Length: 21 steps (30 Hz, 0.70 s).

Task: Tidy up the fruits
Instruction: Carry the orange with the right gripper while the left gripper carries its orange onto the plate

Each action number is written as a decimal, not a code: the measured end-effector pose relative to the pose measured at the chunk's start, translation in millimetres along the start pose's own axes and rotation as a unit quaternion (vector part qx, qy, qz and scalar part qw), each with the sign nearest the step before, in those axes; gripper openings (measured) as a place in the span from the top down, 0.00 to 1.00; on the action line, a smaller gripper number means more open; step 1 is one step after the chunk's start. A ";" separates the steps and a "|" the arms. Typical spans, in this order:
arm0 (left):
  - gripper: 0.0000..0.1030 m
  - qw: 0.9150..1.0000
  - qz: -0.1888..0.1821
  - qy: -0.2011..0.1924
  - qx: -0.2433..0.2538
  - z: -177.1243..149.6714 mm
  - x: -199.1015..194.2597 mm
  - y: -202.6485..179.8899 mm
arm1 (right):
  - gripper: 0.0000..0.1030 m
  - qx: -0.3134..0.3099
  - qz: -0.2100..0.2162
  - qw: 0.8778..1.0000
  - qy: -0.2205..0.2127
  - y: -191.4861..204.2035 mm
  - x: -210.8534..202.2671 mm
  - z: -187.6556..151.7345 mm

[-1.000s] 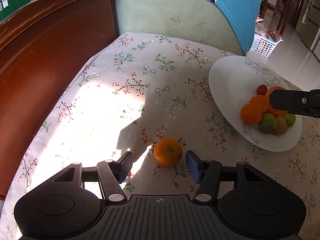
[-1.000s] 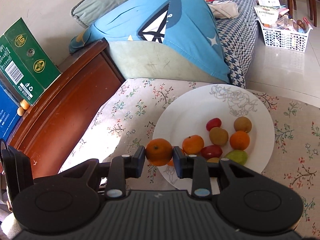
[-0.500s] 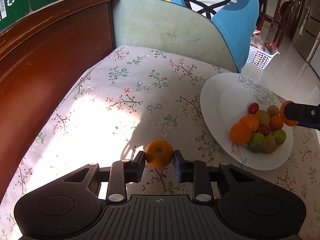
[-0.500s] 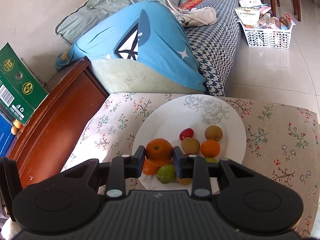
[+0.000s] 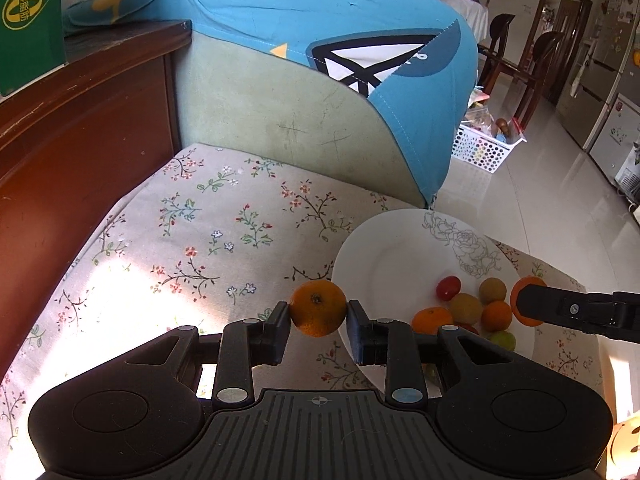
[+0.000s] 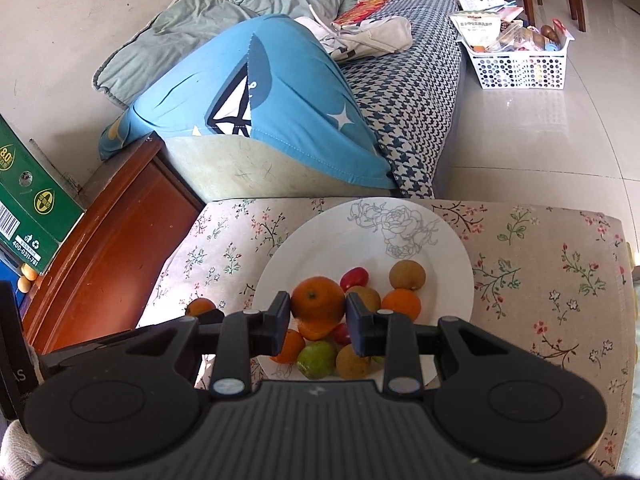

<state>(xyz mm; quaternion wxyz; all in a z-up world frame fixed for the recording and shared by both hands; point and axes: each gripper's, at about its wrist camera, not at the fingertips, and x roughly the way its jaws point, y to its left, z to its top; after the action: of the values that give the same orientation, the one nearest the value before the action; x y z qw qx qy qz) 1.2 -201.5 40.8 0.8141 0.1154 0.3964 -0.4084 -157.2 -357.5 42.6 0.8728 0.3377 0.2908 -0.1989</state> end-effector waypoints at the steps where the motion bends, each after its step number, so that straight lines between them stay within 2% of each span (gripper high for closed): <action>1: 0.73 1.000 -0.003 0.000 0.000 1.2 1.6 -1.9 | 0.70 0.003 0.000 1.000 0.002 -0.1 2.9 0.7; 11: 0.73 1.000 -0.028 0.003 0.002 6.6 18.5 -18.9 | 0.70 0.022 -0.014 1.000 0.005 -0.3 25.0 1.7; 21: 0.71 0.999 -0.024 0.015 0.017 6.0 23.2 -26.9 | 0.68 0.029 -0.030 0.999 0.007 -1.0 35.5 3.5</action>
<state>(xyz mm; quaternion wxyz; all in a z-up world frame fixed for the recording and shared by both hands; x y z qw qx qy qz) -7.7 -235.1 31.2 0.7959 0.1252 0.4043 -0.4328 -129.7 -366.1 21.5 0.8540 0.3557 0.3012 -0.2313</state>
